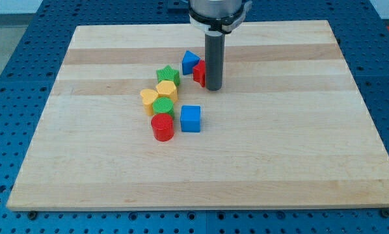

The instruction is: Place the green circle in between the yellow heart and red circle

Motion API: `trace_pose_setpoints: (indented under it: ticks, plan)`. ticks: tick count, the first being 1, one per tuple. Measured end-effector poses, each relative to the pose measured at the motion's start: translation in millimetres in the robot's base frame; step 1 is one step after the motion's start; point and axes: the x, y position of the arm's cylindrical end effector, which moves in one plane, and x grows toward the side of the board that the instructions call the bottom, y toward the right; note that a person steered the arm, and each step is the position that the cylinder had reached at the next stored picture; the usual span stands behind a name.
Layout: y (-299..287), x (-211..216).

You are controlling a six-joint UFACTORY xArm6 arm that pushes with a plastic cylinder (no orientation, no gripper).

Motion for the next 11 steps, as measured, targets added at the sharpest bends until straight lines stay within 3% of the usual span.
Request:
trace_pose_setpoints:
  ticks: [1, 4, 5, 7, 10, 11]
  plan:
    - [2.0, 6.1]
    - [-82.2, 42.1]
    - [-102.8, 42.8]
    - [-76.0, 42.5]
    - [-140.5, 35.9]
    - [-140.9, 13.8]
